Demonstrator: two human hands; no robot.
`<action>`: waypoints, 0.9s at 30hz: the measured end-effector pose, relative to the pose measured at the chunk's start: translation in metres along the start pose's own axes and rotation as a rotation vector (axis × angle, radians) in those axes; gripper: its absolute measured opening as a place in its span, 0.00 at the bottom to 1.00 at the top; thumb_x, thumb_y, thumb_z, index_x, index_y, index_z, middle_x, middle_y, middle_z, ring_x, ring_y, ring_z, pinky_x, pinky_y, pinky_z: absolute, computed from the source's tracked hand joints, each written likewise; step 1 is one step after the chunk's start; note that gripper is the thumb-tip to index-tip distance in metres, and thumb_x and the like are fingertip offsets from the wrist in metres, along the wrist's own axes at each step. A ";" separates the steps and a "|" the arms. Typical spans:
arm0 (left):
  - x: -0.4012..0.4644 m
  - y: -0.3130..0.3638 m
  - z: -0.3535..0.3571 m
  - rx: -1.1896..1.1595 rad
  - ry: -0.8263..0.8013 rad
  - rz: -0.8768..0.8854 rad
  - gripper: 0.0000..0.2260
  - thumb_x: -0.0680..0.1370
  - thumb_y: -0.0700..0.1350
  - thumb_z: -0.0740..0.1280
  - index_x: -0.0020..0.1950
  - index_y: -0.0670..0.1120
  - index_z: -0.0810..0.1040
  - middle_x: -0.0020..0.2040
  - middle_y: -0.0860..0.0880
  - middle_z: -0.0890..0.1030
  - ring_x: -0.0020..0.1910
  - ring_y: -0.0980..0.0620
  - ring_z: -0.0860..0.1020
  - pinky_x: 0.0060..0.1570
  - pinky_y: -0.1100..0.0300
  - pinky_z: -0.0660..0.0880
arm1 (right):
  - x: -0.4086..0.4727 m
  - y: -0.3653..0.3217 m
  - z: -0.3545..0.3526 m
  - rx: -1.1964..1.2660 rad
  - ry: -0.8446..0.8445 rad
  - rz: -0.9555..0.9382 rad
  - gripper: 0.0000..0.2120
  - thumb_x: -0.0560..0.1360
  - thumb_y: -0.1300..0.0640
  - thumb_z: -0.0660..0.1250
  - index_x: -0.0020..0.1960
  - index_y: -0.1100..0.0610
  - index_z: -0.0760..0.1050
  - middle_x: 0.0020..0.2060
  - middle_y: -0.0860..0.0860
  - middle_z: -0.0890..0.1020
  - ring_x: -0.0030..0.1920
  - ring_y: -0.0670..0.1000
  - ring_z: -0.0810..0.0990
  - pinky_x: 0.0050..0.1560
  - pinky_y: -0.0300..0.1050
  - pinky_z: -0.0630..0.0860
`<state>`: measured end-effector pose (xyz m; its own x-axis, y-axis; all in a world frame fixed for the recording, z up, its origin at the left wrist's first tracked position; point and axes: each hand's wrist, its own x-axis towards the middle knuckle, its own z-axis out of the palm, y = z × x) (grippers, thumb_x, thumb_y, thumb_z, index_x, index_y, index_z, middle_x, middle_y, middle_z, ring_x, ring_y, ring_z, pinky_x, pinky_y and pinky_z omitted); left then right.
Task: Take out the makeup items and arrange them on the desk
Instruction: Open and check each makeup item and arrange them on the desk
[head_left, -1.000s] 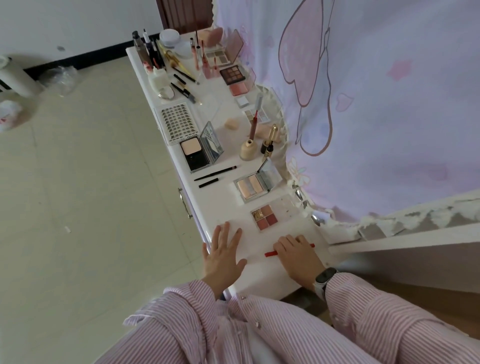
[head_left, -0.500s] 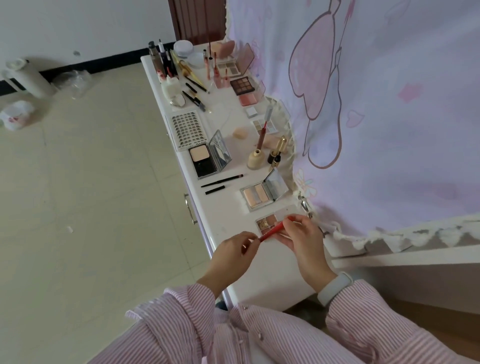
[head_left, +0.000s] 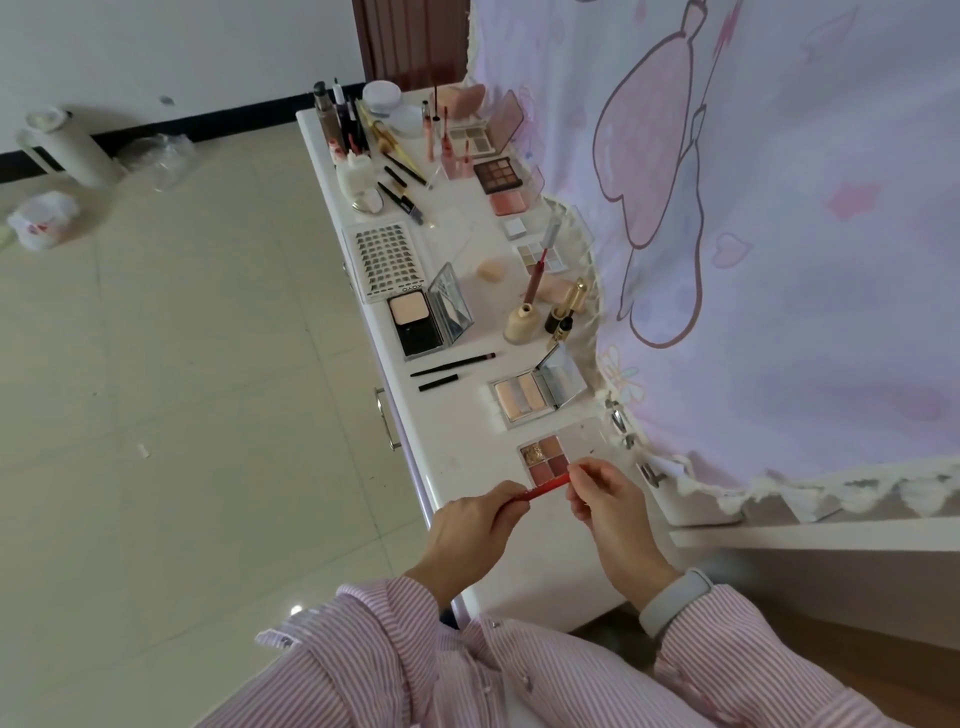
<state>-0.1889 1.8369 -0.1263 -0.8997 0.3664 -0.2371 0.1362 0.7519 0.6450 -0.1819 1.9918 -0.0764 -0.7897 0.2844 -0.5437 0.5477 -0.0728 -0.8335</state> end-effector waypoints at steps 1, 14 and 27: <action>0.001 -0.001 -0.001 -0.013 -0.034 -0.012 0.13 0.79 0.56 0.56 0.61 0.54 0.69 0.30 0.58 0.69 0.27 0.60 0.68 0.27 0.70 0.61 | 0.001 0.000 -0.001 0.015 0.002 0.014 0.05 0.77 0.63 0.61 0.45 0.59 0.75 0.30 0.52 0.75 0.31 0.47 0.71 0.36 0.39 0.70; 0.017 -0.028 0.003 -0.668 0.228 -0.616 0.05 0.79 0.35 0.55 0.52 0.44 0.64 0.46 0.49 0.78 0.41 0.54 0.74 0.33 0.68 0.68 | 0.013 0.027 0.011 -0.128 -0.002 0.010 0.08 0.76 0.67 0.61 0.52 0.58 0.74 0.40 0.52 0.81 0.36 0.47 0.76 0.34 0.34 0.73; 0.049 -0.037 -0.013 -0.632 0.456 -0.782 0.07 0.74 0.43 0.69 0.50 0.45 0.81 0.45 0.48 0.83 0.40 0.56 0.77 0.32 0.72 0.68 | 0.050 0.038 0.079 -0.749 0.056 -0.085 0.08 0.79 0.60 0.56 0.54 0.62 0.71 0.50 0.58 0.79 0.51 0.57 0.77 0.49 0.47 0.72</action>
<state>-0.2431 1.8203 -0.1524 -0.7317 -0.4221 -0.5352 -0.6565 0.2251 0.7200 -0.2226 1.9278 -0.1432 -0.8334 0.3096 -0.4578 0.5427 0.6149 -0.5722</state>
